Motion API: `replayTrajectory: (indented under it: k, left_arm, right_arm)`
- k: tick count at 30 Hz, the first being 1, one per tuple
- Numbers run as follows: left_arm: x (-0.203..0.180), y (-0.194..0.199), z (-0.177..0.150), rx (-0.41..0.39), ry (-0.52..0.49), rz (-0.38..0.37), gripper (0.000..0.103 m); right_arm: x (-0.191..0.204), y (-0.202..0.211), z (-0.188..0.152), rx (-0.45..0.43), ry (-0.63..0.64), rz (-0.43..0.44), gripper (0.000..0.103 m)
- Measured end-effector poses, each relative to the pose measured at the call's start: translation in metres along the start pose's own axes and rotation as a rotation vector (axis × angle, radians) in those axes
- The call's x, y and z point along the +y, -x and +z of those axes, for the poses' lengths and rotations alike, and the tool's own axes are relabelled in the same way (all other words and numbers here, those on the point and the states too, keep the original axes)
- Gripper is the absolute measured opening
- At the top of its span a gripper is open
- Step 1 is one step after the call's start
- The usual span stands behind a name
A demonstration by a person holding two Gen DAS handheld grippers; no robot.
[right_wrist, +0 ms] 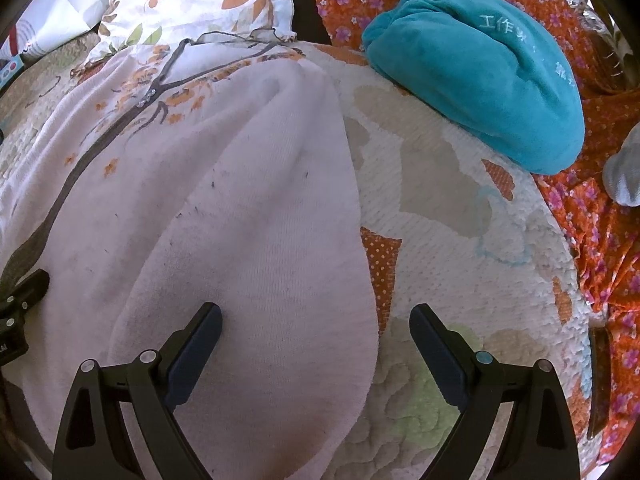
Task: Fold small clothes
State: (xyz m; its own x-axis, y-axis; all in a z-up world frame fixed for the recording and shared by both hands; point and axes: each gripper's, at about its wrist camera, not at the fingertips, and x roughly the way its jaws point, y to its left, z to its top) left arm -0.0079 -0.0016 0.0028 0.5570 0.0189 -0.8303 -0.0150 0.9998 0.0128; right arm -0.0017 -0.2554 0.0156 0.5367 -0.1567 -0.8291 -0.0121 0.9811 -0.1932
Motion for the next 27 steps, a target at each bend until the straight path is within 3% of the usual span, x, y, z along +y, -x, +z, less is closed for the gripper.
replayTrajectory:
  k: [21,23,25,27]
  left_arm:
    - [0.002,0.003,0.001,0.043,-0.016,-0.045,0.103]
    - [0.01,0.008,0.003,0.053,0.016,-0.091,0.095]
    - [0.023,0.019,0.005,0.059,0.057,-0.163,0.07]
    - [0.04,0.031,0.011,0.057,0.097,-0.234,0.064]
  right_arm:
    - [-0.008,-0.012,0.001,0.024,-0.05,0.045,0.102]
    - [-0.012,-0.015,0.001,0.034,-0.08,0.072,0.103]
    - [-0.017,-0.019,0.0,0.047,-0.12,0.108,0.103]
    - [-0.023,-0.022,-0.001,0.054,-0.168,0.148,0.103]
